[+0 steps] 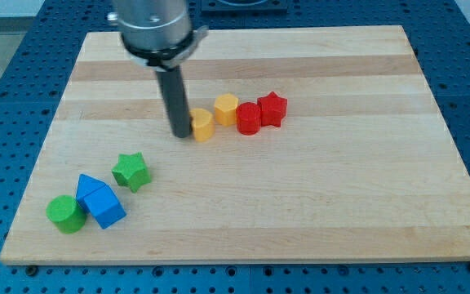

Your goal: Move arm to the bottom of blue cube

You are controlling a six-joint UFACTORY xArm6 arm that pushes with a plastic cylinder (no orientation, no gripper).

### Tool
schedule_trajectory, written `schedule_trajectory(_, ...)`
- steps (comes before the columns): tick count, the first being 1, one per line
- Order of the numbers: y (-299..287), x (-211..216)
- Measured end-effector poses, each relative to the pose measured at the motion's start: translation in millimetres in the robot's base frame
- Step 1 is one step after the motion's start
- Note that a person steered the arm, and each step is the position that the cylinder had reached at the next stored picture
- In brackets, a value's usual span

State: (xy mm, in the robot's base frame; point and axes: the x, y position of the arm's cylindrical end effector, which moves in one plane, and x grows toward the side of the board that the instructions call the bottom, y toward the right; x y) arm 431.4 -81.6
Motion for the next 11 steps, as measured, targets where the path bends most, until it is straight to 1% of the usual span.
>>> schedule_trajectory(1,37.0,-0.2)
schedule_trajectory(2,51.2,1.7)
schedule_trajectory(3,55.4,24.8)
schedule_trajectory(5,57.5,95.1)
schedule_trajectory(6,46.4,137.1)
schedule_trajectory(7,16.2,183.7)
schedule_trajectory(9,-20.0,186.6)
schedule_trajectory(10,-45.9,186.5)
schedule_trajectory(11,-86.8,186.6)
